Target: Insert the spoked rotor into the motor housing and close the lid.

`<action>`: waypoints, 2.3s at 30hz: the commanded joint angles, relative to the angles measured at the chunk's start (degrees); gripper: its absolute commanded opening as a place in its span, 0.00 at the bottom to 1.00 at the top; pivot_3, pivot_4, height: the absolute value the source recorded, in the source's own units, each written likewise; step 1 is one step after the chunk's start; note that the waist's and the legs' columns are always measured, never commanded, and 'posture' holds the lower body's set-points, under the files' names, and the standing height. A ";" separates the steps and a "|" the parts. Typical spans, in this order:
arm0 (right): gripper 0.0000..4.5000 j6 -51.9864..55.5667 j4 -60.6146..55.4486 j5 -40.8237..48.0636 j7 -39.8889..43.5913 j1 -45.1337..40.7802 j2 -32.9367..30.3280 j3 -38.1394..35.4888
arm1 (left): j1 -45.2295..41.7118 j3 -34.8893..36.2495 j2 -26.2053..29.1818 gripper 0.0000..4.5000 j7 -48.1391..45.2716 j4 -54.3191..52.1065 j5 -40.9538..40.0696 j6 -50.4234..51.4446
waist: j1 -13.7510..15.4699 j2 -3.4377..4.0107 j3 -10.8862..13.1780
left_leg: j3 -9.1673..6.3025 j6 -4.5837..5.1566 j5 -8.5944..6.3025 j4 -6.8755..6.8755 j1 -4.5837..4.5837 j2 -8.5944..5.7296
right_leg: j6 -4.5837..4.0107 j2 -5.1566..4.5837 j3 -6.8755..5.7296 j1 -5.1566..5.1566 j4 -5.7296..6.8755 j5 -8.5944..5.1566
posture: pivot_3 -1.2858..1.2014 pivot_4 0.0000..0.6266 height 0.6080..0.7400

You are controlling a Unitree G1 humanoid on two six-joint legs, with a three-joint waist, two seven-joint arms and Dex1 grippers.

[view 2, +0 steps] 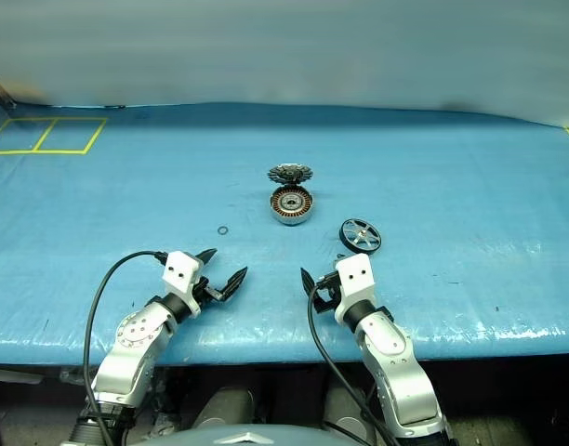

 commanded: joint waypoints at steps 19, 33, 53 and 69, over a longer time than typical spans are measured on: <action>0.99 3.92 -3.24 0.11 0.48 -2.89 -1.43 -1.37 | 0.04 -0.05 -0.24 1.00 -0.50 -2.36 -0.97 0.73 | 0.00 0.00 0.00 | 0.05 -0.02 0.01 -0.01 0.00 0.01 | 0.01 0.02 0.04 -0.02 0.01 0.01 | 0.52 0.24 1.00; 0.99 5.67 -3.92 0.37 0.56 -3.35 -1.64 -1.01 | -0.31 0.02 -0.05 1.00 -0.99 -1.96 -0.74 -0.09 | 0.00 0.00 0.00 | 0.09 -0.01 0.01 -0.01 0.00 0.01 | 0.01 0.01 0.08 -0.04 0.01 0.02 | 0.52 0.24 1.00; 0.99 25.72 11.69 -6.04 22.57 -48.71 -20.45 20.95 | -0.91 -0.03 -0.34 1.00 -0.72 -1.63 -0.33 0.29 | -0.25 -0.04 -0.01 | 0.42 0.08 -0.01 0.02 -0.04 0.04 | 0.03 0.02 0.31 -0.18 0.02 0.08 | 0.52 0.24 1.00; 0.99 -2.18 56.06 -14.72 24.02 -65.22 -6.39 21.00 | 1.97 -1.41 0.03 1.00 -0.74 -3.82 0.70 -3.16 | -0.35 -0.04 -0.01 | 0.76 0.07 -0.03 -0.13 -0.18 0.01 | 0.09 -0.04 0.76 -0.39 0.05 0.18 | 0.52 0.24 1.00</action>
